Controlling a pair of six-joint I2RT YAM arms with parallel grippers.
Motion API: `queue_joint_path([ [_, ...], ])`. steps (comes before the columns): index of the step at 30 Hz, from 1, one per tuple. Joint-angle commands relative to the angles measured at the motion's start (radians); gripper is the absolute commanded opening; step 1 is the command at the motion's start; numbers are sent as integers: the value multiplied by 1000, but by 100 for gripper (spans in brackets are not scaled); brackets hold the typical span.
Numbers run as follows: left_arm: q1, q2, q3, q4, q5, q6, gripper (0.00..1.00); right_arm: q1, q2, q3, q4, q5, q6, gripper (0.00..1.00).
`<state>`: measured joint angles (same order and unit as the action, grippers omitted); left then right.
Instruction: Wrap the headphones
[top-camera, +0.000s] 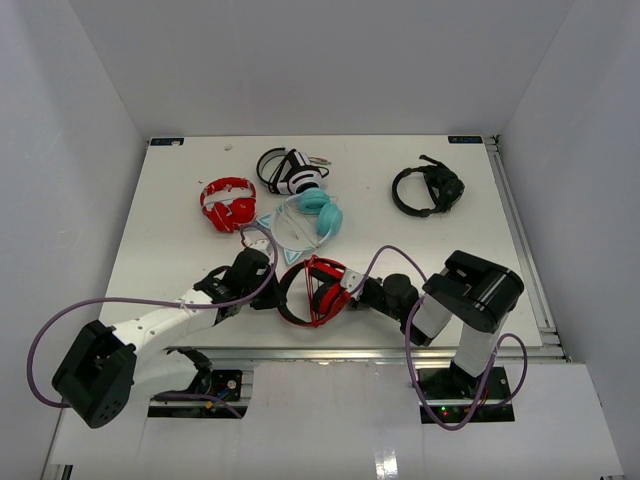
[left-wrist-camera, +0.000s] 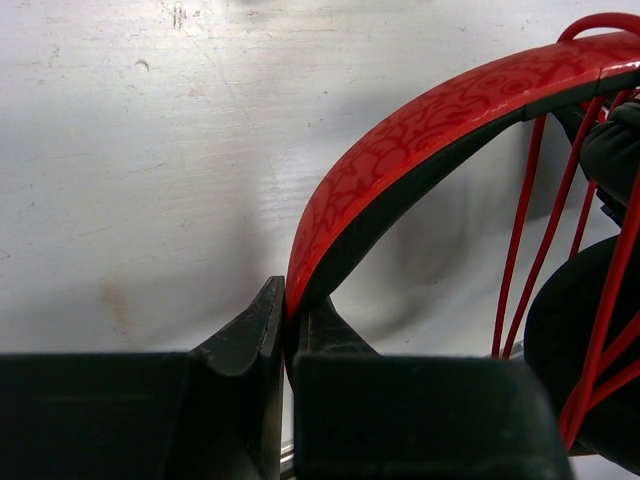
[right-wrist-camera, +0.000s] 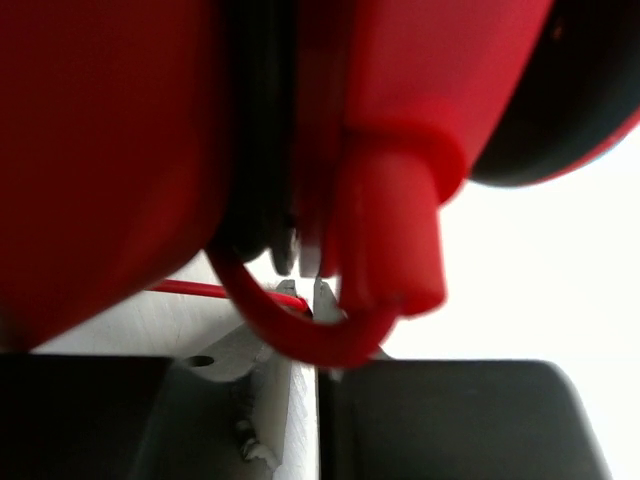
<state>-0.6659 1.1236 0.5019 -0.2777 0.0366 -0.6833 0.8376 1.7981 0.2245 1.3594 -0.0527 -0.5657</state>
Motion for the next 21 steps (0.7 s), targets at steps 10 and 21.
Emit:
queue_joint_path([
  [10,-32,-26,-56,358,374,-82,0,11,-116,-10,529,65,-34,8],
  [21,-24,-193,-47,303,174,-337,0,48,-207,-21,529,8,58,8],
])
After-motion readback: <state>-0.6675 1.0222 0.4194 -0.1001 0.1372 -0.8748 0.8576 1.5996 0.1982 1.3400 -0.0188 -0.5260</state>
